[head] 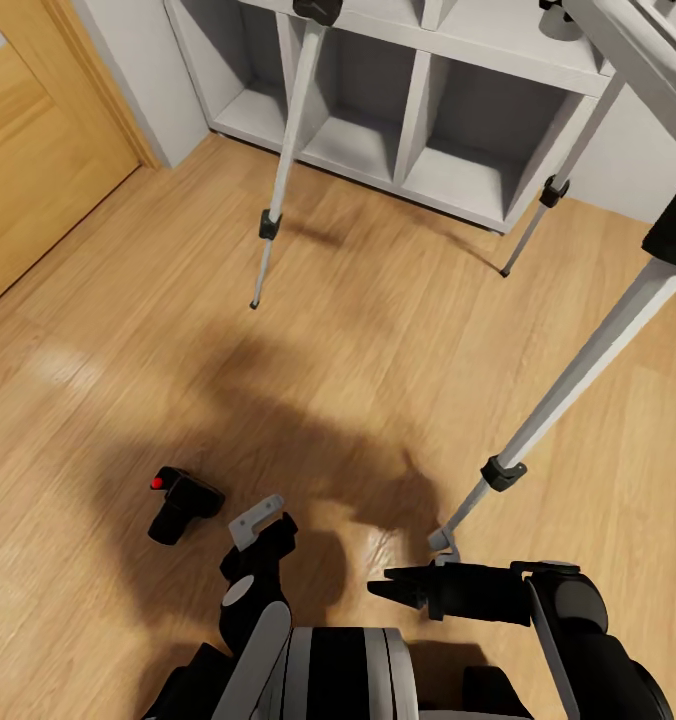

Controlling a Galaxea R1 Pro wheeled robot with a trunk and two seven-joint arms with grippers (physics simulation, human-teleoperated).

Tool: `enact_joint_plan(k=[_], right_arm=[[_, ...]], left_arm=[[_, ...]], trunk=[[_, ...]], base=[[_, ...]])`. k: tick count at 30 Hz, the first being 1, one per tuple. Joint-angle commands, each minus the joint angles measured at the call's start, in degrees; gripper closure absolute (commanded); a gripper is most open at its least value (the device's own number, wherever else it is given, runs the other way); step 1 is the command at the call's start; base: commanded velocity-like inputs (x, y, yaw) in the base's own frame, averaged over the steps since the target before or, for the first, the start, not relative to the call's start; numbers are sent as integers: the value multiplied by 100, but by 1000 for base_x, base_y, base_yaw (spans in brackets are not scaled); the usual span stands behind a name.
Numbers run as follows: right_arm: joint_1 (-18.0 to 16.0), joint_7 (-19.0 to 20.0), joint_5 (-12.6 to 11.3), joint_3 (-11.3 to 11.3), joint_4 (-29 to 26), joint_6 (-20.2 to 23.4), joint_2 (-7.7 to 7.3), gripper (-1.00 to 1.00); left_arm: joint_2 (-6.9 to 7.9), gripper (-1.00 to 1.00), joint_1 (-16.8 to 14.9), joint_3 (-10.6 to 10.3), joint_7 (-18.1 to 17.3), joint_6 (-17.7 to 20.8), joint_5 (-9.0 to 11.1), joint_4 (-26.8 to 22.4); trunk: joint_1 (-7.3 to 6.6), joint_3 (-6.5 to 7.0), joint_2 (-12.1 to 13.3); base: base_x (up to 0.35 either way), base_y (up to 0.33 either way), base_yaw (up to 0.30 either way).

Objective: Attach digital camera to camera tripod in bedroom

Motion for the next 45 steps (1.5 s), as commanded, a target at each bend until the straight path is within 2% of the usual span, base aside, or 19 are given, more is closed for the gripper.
enact_joint_plan(k=[1,17,24,45], right_arm=[[-3,41,32,-7,-3,49,1,-100],[-3,31,41,-80,-3,49,2,-100],[-3,30,41,-91,-3,49,2,-100],[-3,30,41,-93,-3,49,2,-100]], left_arm=[[0,-100,-3,-4,46,36,16,-9],[30,-100,-3,4,106,27,4,-19],[59,-100,-3,46,475,11,-16,1],[57,-100,-3,45,533,-120,-11,48]], trunk=[[-1,-3,-1],[-1,-3,-1],[-1,-3,-1],[-1,-3,-1]], base=[[0,-59,0],[0,-10,0],[0,0,0],[0,0,0]])
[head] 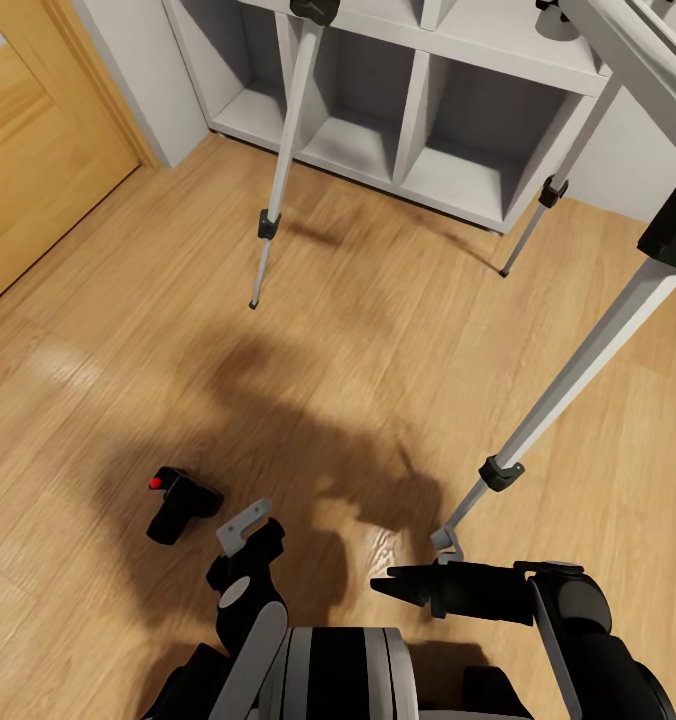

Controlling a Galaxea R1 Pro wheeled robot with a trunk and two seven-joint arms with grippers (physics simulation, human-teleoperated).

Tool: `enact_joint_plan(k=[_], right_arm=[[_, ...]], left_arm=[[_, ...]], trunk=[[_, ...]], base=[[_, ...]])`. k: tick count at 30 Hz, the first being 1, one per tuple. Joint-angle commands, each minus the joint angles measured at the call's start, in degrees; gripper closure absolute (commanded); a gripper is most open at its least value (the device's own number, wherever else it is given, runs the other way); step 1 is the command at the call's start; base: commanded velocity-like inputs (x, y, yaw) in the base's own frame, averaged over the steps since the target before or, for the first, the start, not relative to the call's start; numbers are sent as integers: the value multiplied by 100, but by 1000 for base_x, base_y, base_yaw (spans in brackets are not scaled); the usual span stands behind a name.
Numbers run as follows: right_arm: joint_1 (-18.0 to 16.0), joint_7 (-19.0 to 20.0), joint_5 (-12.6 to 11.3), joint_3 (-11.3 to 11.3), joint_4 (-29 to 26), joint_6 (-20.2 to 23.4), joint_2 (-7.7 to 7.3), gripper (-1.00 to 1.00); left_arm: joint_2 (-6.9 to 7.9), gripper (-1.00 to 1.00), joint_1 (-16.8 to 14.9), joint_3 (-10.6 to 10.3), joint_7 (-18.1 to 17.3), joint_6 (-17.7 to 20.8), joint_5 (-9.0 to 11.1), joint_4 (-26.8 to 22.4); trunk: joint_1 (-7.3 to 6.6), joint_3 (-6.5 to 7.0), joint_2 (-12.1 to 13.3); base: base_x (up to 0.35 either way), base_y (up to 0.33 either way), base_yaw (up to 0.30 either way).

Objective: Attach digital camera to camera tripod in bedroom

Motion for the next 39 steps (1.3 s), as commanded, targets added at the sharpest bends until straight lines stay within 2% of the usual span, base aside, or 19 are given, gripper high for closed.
enact_joint_plan(k=[1,8,10,14,15,21,28,39], right_arm=[[-3,42,33,-8,-4,49,1,-100],[-3,42,33,-9,-4,49,1,-100],[-3,42,33,-11,-4,49,1,-100],[-3,42,33,-12,-4,49,1,-100],[-3,42,33,-12,-4,49,-1,-100],[-3,42,33,-13,-4,49,0,-100],[-3,42,33,-13,-4,49,1,-100],[-3,42,33,-13,-4,49,1,-100]], left_arm=[[-3,-100,-3,-3,28,44,5,-2],[-17,-100,-37,-1,-93,-382,-9,47],[-14,-100,-262,5,-130,-526,23,132],[-19,-100,-504,7,-139,-576,16,362],[-29,-100,-790,14,-142,-599,54,621],[-52,-100,-1137,17,-143,-618,80,994],[-57,-100,-1219,19,-143,-645,87,1161],[-66,-100,-1246,24,-117,-1185,113,1367]], trunk=[[-1,-3,-1],[-1,-3,-1],[-1,-3,-1],[-1,-3,-1],[-1,-3,-1],[-1,-3,-1],[-1,-3,-1],[-1,-3,-1]], base=[[0,0,0],[0,0,0],[0,0,0],[0,0,0],[0,0,0],[0,0,0],[0,0,0],[0,0,0]])
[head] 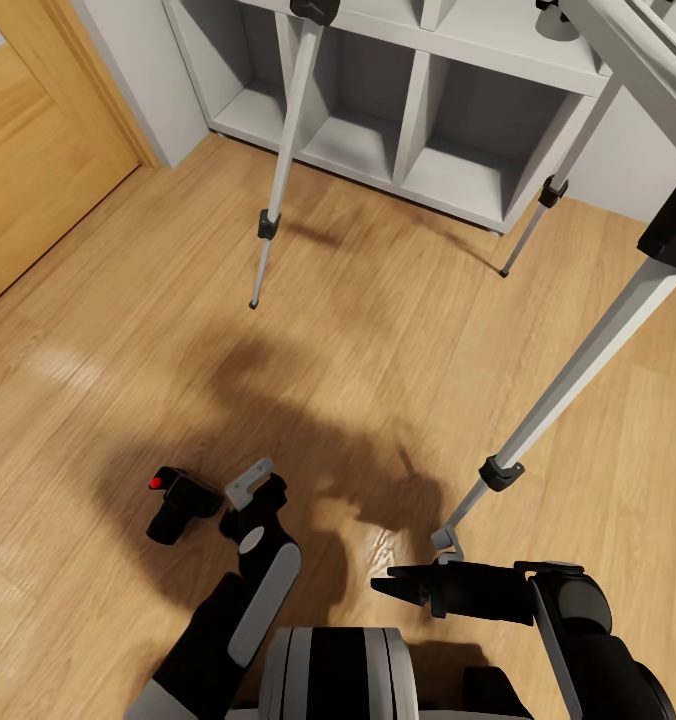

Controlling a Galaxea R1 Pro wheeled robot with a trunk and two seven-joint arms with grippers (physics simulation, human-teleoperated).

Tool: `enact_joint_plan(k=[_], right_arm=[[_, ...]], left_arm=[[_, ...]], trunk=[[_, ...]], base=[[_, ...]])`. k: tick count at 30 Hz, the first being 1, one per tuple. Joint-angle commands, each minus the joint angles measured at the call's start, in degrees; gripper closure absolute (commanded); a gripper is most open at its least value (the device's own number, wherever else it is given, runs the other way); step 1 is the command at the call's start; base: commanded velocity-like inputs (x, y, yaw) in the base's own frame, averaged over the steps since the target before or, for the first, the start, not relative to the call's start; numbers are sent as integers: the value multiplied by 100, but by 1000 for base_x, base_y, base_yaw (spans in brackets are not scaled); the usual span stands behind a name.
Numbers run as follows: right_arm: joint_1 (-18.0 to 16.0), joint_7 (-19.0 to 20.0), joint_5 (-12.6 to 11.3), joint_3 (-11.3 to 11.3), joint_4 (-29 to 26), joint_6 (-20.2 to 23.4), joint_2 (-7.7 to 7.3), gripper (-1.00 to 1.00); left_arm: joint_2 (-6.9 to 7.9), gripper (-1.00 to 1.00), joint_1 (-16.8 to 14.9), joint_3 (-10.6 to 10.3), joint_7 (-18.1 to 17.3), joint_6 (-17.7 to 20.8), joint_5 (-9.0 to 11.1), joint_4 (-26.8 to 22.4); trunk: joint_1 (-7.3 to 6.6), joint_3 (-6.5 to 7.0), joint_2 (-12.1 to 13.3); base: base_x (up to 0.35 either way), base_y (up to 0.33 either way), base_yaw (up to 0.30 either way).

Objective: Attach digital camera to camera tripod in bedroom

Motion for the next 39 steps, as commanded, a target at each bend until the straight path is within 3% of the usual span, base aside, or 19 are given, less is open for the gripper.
enact_joint_plan(k=[1,12,19,28,39], right_arm=[[-3,42,33,-6,-4,49,1,-100],[-3,38,33,-6,-4,49,1,-100],[-3,34,33,-6,-4,49,1,-100],[-3,29,33,-6,-4,49,1,-100],[-3,17,33,-5,-4,49,1,-100]], left_arm=[[0,-100,-4,-7,31,-7,24,26],[-6,-100,-6,-6,72,-467,132,402],[-6,-100,-7,-6,87,-537,232,436],[-13,-100,-228,-6,580,-559,268,645],[-13,-100,-260,-6,666,-662,265,700]], trunk=[[-1,-3,-1],[-1,-3,-1],[-1,-3,-1],[-1,-3,-1],[-1,-3,-1]], base=[[0,0,0],[0,0,0],[0,0,0],[0,0,0],[0,0,0]])
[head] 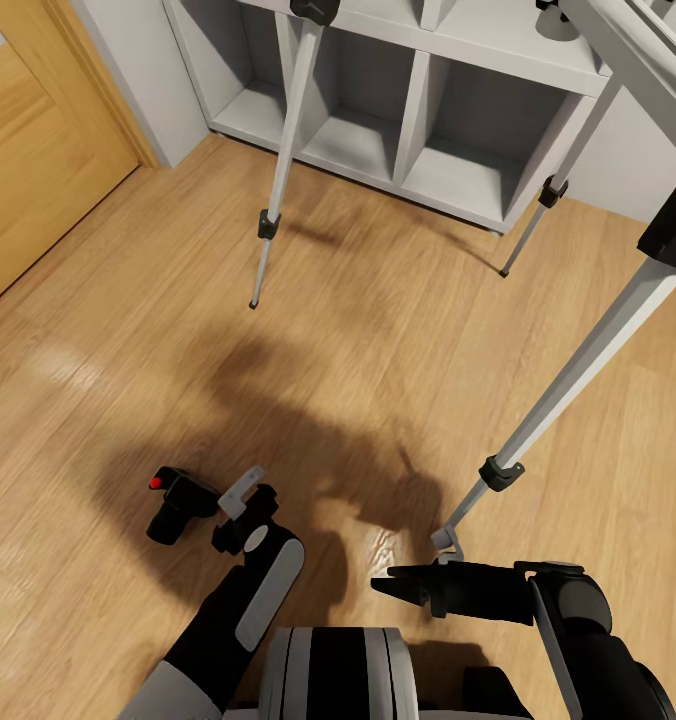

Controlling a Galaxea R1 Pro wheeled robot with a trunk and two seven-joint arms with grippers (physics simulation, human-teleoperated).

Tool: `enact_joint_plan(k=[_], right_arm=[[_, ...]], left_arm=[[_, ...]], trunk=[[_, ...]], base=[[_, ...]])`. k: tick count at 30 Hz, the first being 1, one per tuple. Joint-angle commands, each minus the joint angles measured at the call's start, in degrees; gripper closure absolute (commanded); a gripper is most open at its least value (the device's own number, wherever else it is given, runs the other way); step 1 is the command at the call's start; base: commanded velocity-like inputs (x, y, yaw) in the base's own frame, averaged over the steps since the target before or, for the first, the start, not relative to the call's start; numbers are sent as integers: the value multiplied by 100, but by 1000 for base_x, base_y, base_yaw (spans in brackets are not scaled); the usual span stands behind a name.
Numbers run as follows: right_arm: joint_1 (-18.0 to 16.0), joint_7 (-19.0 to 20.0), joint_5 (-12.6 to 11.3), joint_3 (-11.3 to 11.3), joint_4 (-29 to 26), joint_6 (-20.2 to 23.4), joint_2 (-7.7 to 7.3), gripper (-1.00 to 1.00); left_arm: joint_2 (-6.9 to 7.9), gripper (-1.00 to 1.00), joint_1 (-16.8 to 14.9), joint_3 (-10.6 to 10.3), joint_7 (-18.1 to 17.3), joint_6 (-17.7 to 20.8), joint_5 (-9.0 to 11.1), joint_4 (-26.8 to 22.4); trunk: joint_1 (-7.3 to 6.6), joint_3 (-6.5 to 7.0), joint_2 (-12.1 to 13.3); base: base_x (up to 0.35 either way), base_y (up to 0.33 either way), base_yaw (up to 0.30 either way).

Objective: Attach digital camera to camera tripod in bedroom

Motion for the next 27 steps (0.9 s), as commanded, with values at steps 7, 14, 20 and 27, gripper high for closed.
enact_joint_plan(k=[7,14,20,27], right_arm=[[-3,47,33,-7,-3,49,1,-100],[-3,46,33,-5,-3,49,1,-100],[-3,47,33,-7,-3,49,1,-100],[-3,47,33,0,-3,49,1,-100]], left_arm=[[0,-100,-3,-6,22,-78,51,-5],[0,-100,-1,-8,28,-84,51,-28],[0,-100,-2,-7,30,-90,55,-20],[0,-100,0,-6,56,-214,61,19]], trunk=[[-1,-3,-1],[-1,-3,-1],[-1,-3,-1],[-1,-3,-1]], base=[[0,0,0],[0,0,0],[0,0,0],[0,0,0]])
